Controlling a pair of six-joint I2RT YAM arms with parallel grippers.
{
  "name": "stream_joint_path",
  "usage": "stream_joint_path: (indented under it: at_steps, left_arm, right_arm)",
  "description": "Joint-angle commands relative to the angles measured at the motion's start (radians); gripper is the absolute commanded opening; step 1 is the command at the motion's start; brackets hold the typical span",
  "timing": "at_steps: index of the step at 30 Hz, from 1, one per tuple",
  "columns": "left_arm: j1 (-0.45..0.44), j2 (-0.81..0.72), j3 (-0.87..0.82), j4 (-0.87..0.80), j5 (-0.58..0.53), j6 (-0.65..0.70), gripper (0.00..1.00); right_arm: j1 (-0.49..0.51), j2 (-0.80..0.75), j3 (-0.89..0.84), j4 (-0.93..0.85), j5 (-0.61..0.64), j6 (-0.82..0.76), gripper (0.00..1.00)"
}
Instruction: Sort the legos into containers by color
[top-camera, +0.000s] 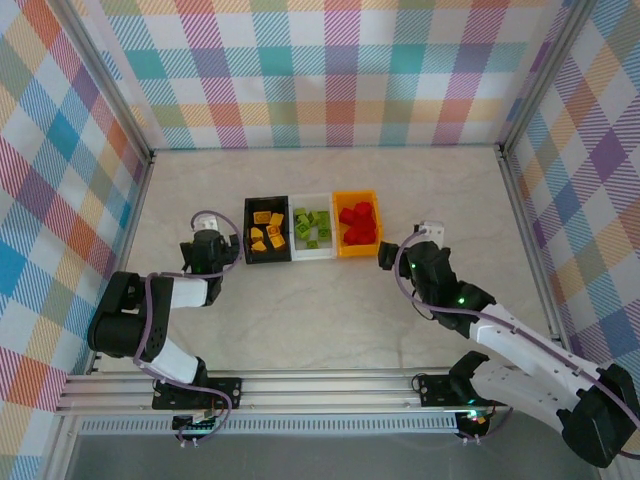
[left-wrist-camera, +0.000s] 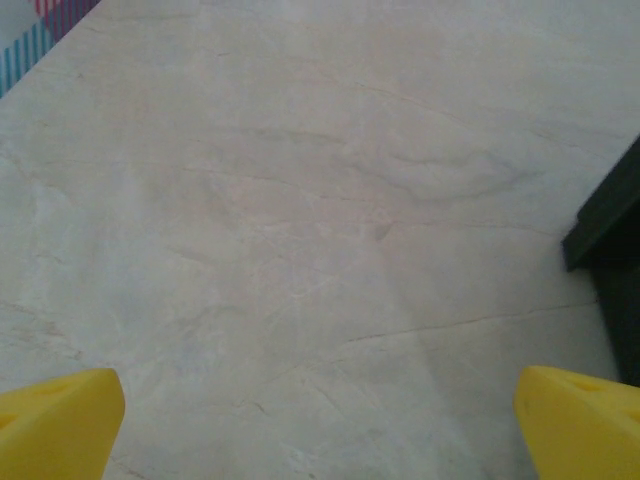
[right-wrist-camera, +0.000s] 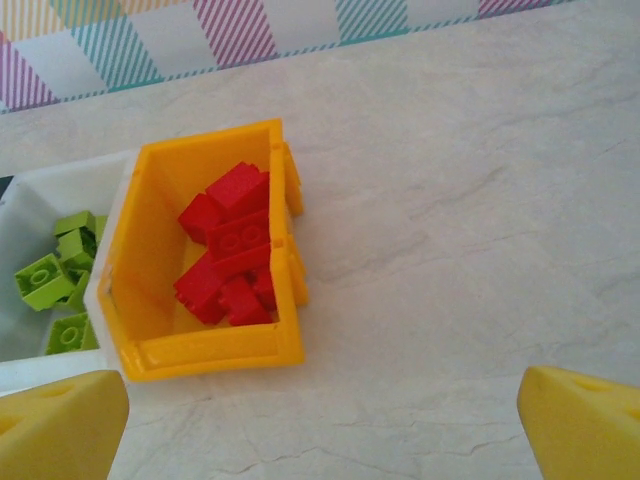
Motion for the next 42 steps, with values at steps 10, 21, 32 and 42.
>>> stream_joint_path:
  at_steps: [10, 21, 32, 42]
  left_arm:
    - [0.017, 0.005, -0.029, 0.123, 0.045, -0.006, 1.00]
    - [0.017, 0.005, -0.030, 0.125, 0.044, -0.006, 1.00]
    - [0.016, 0.007, -0.030, 0.125, 0.044, -0.007, 1.00]
    - [0.016, 0.007, -0.029, 0.125, 0.044, -0.007, 1.00]
  right_arm:
    - [-0.169, 0.016, -0.002, 0.130, 0.107, -0.226, 1.00]
    - [-0.589, 0.243, -0.272, 0.771, -0.246, -0.387, 1.00]
    - [-0.650, 0.596, -0.154, 0.892, -0.479, -0.395, 1.00]
    - [-0.639, 0.633, -0.204, 1.015, -0.417, -0.389, 1.00]
